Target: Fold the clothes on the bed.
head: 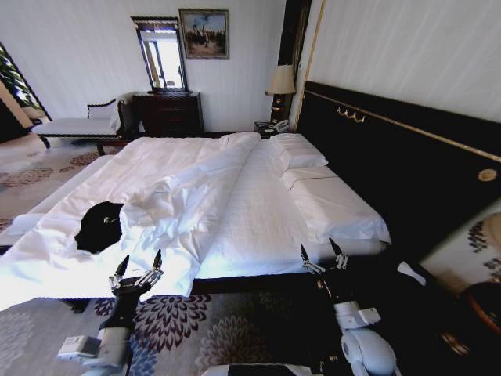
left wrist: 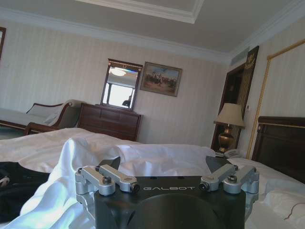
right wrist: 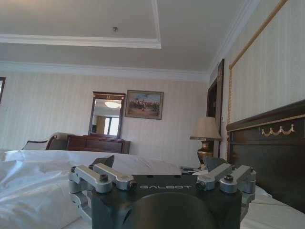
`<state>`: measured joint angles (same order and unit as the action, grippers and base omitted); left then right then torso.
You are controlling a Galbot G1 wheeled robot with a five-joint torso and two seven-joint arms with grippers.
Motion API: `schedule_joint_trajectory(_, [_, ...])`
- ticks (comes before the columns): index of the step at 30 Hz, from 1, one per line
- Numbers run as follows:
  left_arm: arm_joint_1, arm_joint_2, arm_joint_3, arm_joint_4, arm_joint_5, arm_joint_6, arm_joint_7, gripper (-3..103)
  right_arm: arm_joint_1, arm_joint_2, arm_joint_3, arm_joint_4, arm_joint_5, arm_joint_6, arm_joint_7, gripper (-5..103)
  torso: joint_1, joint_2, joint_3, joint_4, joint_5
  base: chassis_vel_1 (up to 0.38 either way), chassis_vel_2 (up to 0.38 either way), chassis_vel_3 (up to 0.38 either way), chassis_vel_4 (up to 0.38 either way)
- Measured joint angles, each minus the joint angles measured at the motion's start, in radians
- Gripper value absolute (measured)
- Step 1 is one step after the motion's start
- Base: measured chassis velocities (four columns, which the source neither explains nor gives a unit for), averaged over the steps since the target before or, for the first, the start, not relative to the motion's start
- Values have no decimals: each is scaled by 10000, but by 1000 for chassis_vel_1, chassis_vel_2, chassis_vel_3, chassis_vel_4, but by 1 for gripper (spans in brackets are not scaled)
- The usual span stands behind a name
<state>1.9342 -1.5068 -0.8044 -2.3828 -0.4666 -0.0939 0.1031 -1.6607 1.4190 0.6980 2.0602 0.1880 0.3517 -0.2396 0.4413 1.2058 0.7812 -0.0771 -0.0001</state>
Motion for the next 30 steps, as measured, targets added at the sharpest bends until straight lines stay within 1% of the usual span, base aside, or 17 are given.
schedule_joint_trajectory(7, [-22, 2, -19, 25, 0, -10, -4, 100, 14, 23, -30, -73, -31, 29, -46, 100, -1, 0, 0, 0, 2, -79, 137, 72, -143])
schedule_joint_trajectory(13, [-25, 3, -37, 41, 0, -19, -12, 100, 5, 55, -38, -34, -33, 35, -73, 100, -1, 0, 0, 0, 0, 17, 192, -14, -189])
schedule_joint_trajectory(19, [-17, 0, -49, 51, 0, -51, -18, 100, -6, 68, -51, -16, -33, 35, -88, 100, 0, 0, 0, 0, 0, 77, 233, -82, -242])
schedule_joint_trajectory(30, [10, -26, -86, 115, -8, -147, -24, 100, -11, 82, -93, -16, -66, 56, -91, 100, -2, 1, -1, 1, 0, 136, 231, -129, -221])
